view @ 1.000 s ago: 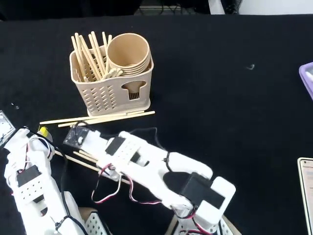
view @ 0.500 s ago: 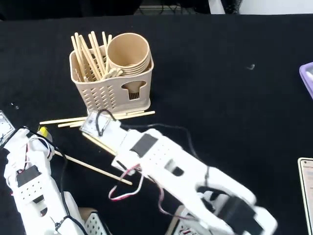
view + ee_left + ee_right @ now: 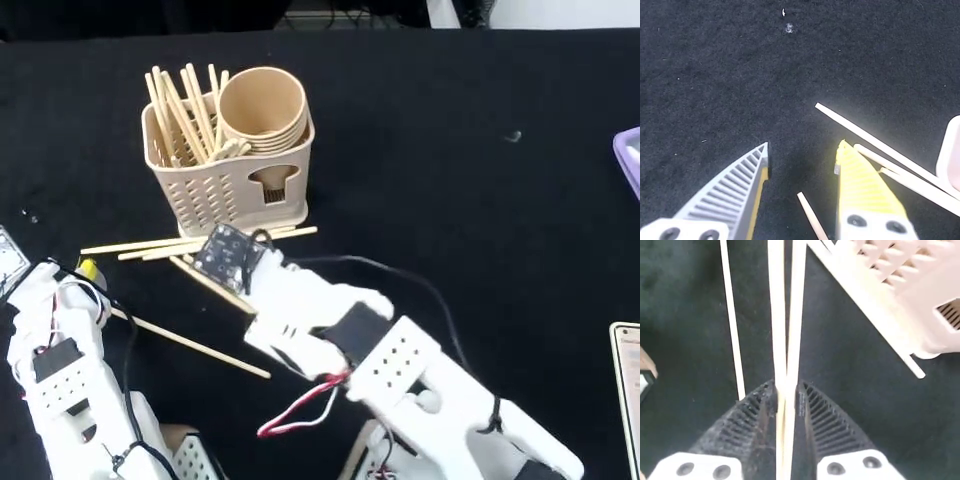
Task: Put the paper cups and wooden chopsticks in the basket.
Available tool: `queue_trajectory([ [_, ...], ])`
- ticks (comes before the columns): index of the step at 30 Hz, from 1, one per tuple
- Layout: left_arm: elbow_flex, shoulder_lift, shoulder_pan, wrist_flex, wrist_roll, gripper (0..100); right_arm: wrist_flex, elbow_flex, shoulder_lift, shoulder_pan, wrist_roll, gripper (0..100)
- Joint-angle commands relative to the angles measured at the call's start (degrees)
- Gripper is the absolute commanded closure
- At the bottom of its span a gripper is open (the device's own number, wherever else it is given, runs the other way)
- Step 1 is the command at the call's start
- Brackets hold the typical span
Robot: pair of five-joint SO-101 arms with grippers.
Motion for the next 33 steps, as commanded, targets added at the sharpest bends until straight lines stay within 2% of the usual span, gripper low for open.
queue_trajectory([
  [1, -0.31, -0.53, 0.04, -0.97, -0.26, 78, -3.34, 1.63, -2.59, 0.88, 0.35, 98.8],
  [10, -0.31, -0.53, 0.04, -1.05, -0.26, 78, -0.79, -13.32, -14.64, 2.11, -0.09, 98.8],
  [12, -0.31, -0.53, 0.04, -1.05, -0.26, 78, -6.33, -15.87, -16.75, 3.87, -0.09, 98.8],
  [15, -0.31, -0.53, 0.04, -1.05, -0.26, 78, -19.87, -16.31, -17.27, 6.86, -0.7, 98.8],
  [21, -0.31, -0.53, 0.04, -0.97, -0.26, 78, -44.92, -15.96, -10.68, 11.25, -14.42, 98.8],
  [26, -0.31, -0.53, 0.04, -0.79, -0.26, 78, -60.66, -18.24, 1.63, 13.01, -16.09, 98.7],
  [29, -0.31, -0.53, 0.04, -0.79, -0.26, 78, -65.93, -22.99, 10.15, 12.92, -16.09, 98.7],
  [33, -0.31, -0.53, 0.04, -0.79, -0.26, 78, -66.2, -31.25, 21.23, 12.92, -16.09, 98.7],
])
